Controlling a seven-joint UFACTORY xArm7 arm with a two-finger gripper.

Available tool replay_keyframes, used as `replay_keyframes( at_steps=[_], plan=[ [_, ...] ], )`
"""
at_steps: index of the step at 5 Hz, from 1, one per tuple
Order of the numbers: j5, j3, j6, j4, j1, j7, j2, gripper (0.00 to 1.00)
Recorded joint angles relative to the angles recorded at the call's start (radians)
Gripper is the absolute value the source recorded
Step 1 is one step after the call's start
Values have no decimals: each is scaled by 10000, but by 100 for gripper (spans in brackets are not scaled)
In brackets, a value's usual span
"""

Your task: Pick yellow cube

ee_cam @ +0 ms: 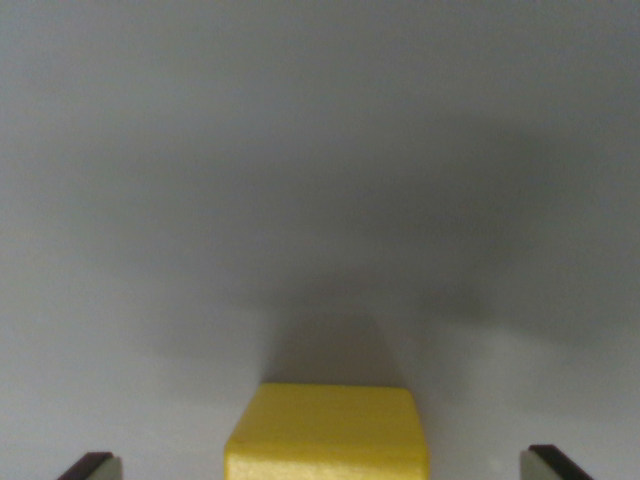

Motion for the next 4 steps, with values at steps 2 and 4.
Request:
replay_keyframes(
  at_steps=[2, 4],
  plan=[
    [18, 21, -239, -165, 13, -5, 98, 0],
    [32, 37, -419, -290, 23, -10, 172, 0]
  ],
)
